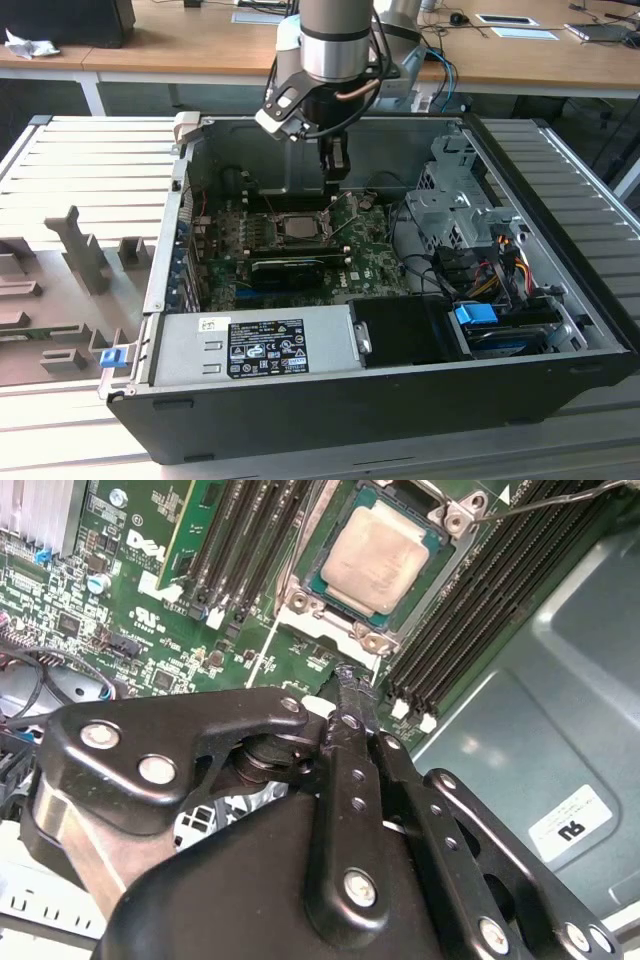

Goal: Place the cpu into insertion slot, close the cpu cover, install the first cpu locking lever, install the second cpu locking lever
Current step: 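Close the cpu cover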

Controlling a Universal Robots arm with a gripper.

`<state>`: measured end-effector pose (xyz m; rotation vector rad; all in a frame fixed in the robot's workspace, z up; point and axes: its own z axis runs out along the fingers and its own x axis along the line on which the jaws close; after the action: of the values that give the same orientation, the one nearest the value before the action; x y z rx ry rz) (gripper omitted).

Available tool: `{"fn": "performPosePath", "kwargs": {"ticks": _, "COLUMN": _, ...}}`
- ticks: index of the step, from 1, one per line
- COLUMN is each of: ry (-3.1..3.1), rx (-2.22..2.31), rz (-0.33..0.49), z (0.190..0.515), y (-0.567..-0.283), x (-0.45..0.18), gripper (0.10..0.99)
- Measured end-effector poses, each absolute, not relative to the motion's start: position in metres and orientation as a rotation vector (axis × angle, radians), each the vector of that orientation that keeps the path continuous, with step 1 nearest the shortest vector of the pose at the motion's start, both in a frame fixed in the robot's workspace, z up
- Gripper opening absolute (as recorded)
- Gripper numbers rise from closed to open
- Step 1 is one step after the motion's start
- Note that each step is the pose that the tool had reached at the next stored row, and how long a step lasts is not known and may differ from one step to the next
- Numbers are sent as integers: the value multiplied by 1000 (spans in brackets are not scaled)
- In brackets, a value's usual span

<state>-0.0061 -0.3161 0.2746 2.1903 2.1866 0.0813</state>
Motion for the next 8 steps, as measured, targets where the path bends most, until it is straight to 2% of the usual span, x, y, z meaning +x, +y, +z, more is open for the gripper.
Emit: {"fn": "performPosePath", "kwargs": {"ticks": 8, "ry": 2187, "rx": 2190, "rz": 81, "z": 275, "y": -316, "x": -2, "gripper": 106}}
